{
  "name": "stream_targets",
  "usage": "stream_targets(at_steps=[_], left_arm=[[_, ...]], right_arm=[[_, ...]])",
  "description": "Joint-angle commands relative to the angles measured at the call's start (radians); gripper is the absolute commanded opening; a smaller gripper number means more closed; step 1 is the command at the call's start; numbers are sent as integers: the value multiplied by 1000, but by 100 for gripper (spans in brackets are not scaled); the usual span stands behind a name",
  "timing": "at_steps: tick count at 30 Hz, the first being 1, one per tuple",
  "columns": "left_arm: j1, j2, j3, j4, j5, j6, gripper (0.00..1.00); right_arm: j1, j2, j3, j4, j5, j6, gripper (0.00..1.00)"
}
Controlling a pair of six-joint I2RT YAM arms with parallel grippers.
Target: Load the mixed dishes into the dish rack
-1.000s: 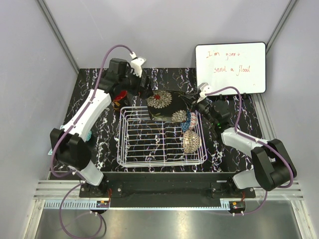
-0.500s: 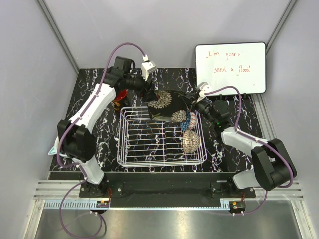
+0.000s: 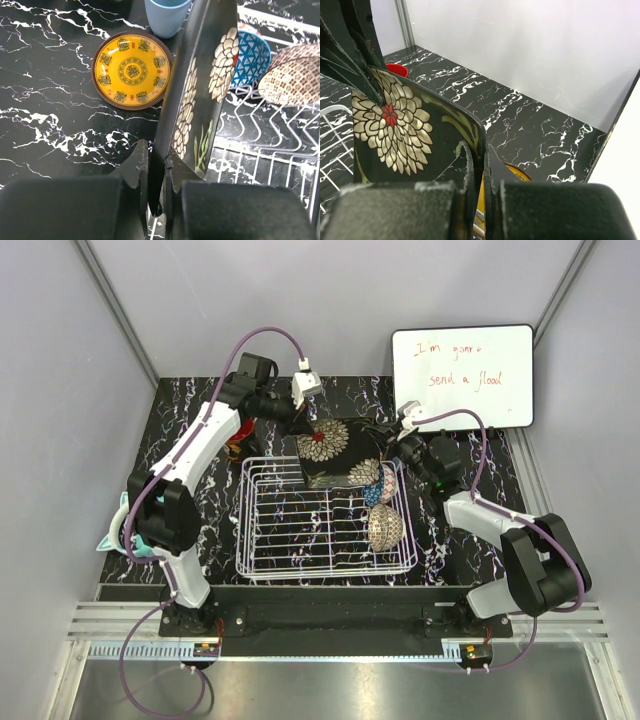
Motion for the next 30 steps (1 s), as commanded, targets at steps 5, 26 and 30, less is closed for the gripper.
stream_targets(at_steps=[5,26,30], left_arm=[[-7,-26,78,-44,38,-107,0],[-83,-129,20,0,-116,134,0],[-105,-181,-54,22,-141,183,0]], right_arm=[[14,15,36,20,58,-90,1],[14,-200,59,-178,138,-79,100],[14,-281,47,-214,156,-56,100]])
